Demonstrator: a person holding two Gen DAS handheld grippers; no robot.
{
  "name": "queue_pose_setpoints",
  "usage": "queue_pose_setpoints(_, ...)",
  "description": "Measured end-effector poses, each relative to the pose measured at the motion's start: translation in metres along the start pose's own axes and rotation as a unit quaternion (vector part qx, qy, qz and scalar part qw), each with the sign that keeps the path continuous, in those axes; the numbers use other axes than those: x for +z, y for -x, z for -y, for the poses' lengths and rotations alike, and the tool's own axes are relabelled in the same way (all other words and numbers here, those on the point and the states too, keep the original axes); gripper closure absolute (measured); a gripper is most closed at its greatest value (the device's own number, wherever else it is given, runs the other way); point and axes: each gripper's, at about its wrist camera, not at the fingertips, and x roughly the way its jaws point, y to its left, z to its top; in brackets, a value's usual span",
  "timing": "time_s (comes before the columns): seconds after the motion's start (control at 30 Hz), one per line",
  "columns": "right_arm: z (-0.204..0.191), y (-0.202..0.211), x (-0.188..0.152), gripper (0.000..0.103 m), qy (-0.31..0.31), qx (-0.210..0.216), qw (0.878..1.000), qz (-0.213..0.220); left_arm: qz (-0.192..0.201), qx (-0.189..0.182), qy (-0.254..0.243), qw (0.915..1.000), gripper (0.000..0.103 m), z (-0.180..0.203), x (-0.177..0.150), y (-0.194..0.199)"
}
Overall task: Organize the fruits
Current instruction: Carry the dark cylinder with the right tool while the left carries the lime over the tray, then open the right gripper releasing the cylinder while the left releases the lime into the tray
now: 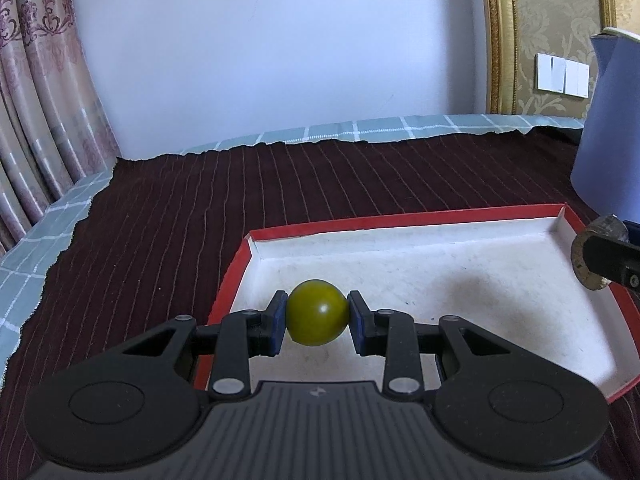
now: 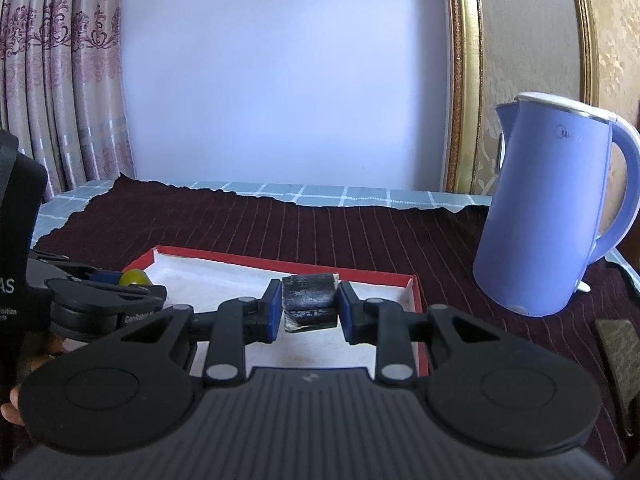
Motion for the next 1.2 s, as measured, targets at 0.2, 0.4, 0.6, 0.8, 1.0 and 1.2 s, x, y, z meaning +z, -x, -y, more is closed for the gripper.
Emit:
queue_pose_setpoints(0.2, 0.004, -0.012, 0.002, 0.076, -0.002, -0.006, 1.0, -0.007, -0.005, 0.001, -0.004, 1.0, 0.072, 0.004, 0.006, -0.009)
queue_pose_setpoints(0.4, 0.01, -0.026, 0.003, 0.076, -0.011, -0.008, 1.0, -0.016, -0.015, 0.004, -0.006, 0.9999, 0.072, 0.007, 0.012, -0.02)
queue_pose_setpoints(0.6, 0.013, -0.042, 0.005, 0.076, -0.01, -0.012, 1.0, -0.023, -0.018, 0.011, -0.009, 0.9998, 0.072, 0.011, 0.018, -0.029)
queue_pose_setpoints(0.8, 0.017, -0.054, 0.006, 0.076, -0.01, -0.017, 0.999, -0.035, -0.028, 0.012, -0.011, 0.9995, 0.071, 0.016, 0.023, -0.043)
queue_pose_setpoints(1.0, 0.023, -0.065, 0.006, 0.076, -0.016, -0.024, 0.999, -0.045, -0.03, 0.023, -0.012, 0.9992, 0.071, 0.02, 0.027, -0.056)
queue_pose_setpoints(1.2, 0.027, -0.073, 0.004, 0.076, -0.015, -0.03, 0.998, -0.056, -0.029, 0.021, -0.009, 0.9993, 0.071, 0.022, 0.029, -0.059)
